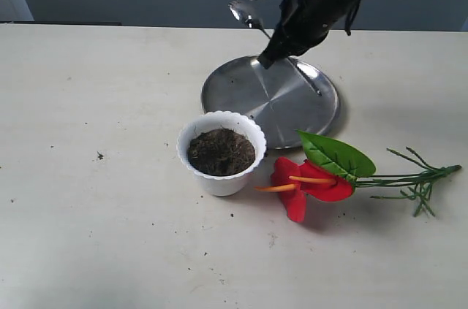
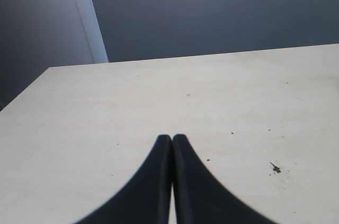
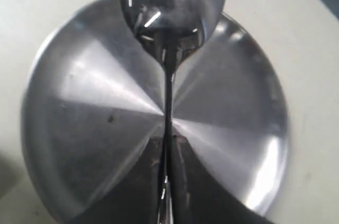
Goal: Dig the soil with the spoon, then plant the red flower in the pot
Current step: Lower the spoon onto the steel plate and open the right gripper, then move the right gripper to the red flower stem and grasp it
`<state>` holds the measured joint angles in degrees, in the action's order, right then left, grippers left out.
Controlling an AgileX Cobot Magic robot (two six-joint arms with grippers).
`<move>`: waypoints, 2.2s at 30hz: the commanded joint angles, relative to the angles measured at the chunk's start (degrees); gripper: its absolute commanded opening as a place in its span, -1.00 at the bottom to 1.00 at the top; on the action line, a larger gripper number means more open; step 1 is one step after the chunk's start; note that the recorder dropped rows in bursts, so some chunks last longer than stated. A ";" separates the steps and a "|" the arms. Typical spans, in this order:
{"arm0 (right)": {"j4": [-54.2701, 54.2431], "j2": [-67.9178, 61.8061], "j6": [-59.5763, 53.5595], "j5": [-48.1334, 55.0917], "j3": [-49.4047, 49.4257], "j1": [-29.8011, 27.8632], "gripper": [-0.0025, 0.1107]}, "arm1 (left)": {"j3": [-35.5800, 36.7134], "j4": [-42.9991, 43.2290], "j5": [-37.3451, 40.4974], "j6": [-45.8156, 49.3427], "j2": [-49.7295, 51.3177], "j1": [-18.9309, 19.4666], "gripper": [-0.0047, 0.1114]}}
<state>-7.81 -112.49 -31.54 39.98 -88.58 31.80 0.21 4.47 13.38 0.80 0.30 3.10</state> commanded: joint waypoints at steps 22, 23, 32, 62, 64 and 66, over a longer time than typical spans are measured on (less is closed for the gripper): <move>0.92 -16.03 3.25 0.53 -8.86 -0.41 -0.97 | -0.21 -0.44 -0.08 -0.22 -0.30 -0.41 -0.91; 0.92 -16.03 3.25 0.53 -8.86 -0.41 -0.97 | -0.21 -0.44 -0.08 -0.22 -0.30 -0.41 -0.91; 0.86 -16.03 3.89 1.17 -8.86 -0.41 -0.36 | -0.21 -0.44 -0.08 -0.22 -0.30 -0.41 -0.91; 11.80 20.60 9.84 24.59 8.36 -0.41 -0.32 | -0.21 -0.44 -0.08 -0.22 -0.30 -0.41 -0.91; 11.80 23.37 9.84 24.46 11.81 -0.41 -0.32 | -0.21 -0.44 -0.08 -0.22 -0.30 -0.41 -0.91; 11.28 26.07 9.22 23.69 16.09 -0.30 -0.32 | -0.21 -0.44 -0.08 -0.22 -0.30 -0.41 -0.91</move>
<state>3.32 -89.99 -21.87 64.77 -77.30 31.67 0.21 4.47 13.38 0.80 0.30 3.10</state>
